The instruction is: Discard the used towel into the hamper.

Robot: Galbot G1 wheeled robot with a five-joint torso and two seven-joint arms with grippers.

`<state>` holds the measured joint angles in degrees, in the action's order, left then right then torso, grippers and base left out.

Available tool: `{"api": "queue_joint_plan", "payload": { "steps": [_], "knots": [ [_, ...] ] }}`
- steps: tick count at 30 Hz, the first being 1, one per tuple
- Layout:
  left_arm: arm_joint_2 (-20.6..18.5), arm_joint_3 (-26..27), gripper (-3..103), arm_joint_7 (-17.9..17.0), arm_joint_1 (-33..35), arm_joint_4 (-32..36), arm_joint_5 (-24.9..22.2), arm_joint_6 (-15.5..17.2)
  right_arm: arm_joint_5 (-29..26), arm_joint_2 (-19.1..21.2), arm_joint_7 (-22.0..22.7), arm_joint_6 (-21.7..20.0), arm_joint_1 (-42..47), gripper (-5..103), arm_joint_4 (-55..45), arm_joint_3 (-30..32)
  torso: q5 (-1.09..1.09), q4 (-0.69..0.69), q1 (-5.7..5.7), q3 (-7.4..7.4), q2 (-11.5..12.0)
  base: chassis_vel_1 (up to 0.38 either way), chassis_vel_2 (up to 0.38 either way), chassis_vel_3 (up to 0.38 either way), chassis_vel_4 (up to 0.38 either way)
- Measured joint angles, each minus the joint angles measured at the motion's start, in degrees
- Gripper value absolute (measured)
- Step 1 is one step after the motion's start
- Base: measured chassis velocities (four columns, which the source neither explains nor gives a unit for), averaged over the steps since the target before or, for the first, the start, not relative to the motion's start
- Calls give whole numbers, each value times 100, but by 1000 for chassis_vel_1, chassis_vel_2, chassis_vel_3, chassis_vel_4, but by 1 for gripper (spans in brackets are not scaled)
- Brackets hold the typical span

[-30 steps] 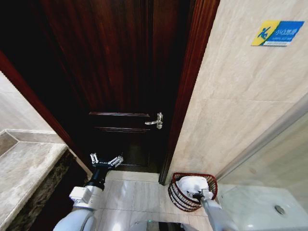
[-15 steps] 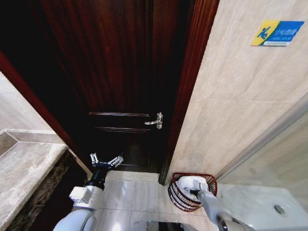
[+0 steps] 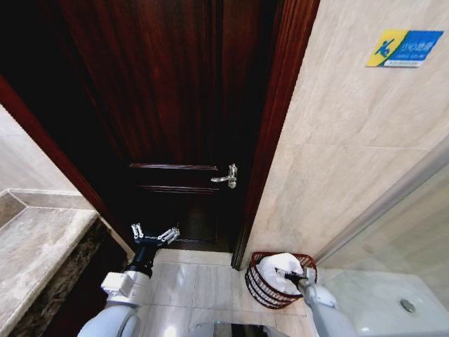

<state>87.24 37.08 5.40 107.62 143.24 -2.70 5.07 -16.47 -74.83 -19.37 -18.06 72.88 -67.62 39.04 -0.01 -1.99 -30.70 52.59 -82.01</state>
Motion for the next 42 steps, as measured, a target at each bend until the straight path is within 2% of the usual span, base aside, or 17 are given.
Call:
{"api": "queue_joint_plan", "payload": {
  "steps": [1, 3, 4, 6, 7, 9, 10, 12, 17, 24, 31, 38, 42],
  "knots": [
    [0, 0, 94, 0, 0, 0, 0, 0, 0, 0, 0, 0, 0, 100, 0, 0, 0, 0, 0, 0, 0, 0, 0, 0, 0],
    [0, 0, 94, 0, 0, 0, 0, 0, 37, -49, 113, 158, 626, 100, -889, 134, 1, 1, 0, 0, 0, 0, 0, 0, 0],
    [0, 0, 94, 0, 0, 0, 0, 0, 37, -49, 113, 158, 626, 100, -889, 134, 1, 1, 0, 0, 0, 0, 0, 0, 0],
    [0, 0, 94, 0, 1, 0, 0, 0, 242, -170, 261, 578, 1091, 100, -1588, 265, 1, 1, 0, 0, 0, 0, 0, 0, 0],
    [0, 0, 94, 0, 1, 0, 0, 0, 242, -170, 261, 578, 1091, 100, -1588, 265, 1, 1, 0, 0, 0, 0, 0, 0, 0],
    [0, 0, 94, 0, 0, 0, 0, 0, 419, -292, 407, 948, 1406, 100, -2121, 355, 0, 0, 0, 0, 0, 0, 0, 0, 0],
    [0, 0, 94, 0, 1, 0, 0, -1, 648, -387, 562, 1135, 1669, 100, -2595, 415, 0, -1, 0, 0, 0, 0, 0, 0, 0],
    [0, 0, 94, -1, 0, 0, 0, -1, 722, -421, 627, 1173, 1769, 100, -2769, 429, 0, -2, 0, 0, 0, 0, 0, 0, 0],
    [0, 0, 94, 0, 0, 0, 0, 0, 990, -834, 1109, 1638, 2523, 100, -4152, 461, -2, -1, 0, 0, 0, 0, 0, 0, 0],
    [0, 0, 94, 0, 0, 0, 0, 0, 1218, -1278, 1316, 2026, 3238, 100, -5306, 394, 0, 1, 0, 0, 0, 0, 0, 0, 0],
    [0, 0, 94, 0, 0, 0, 0, 0, 1259, -1343, 1671, 2429, 3670, 100, -6370, 147, -1, -1, 0, 0, 0, 0, 0, 0, 0],
    [0, 0, 94, 0, 0, 0, 0, 0, 1186, -1280, 1749, 2465, 3742, 100, -7012, 76, 1, 0, 0, 0, 0, 0, 0, 0, 0],
    [0, 0, 94, 0, 0, 0, 0, 0, 1142, -1061, 1786, 2507, 3746, 100, -7194, 94, 0, -1, 0, 1, 0, 0, 0, 0, 0]
  ]
}}
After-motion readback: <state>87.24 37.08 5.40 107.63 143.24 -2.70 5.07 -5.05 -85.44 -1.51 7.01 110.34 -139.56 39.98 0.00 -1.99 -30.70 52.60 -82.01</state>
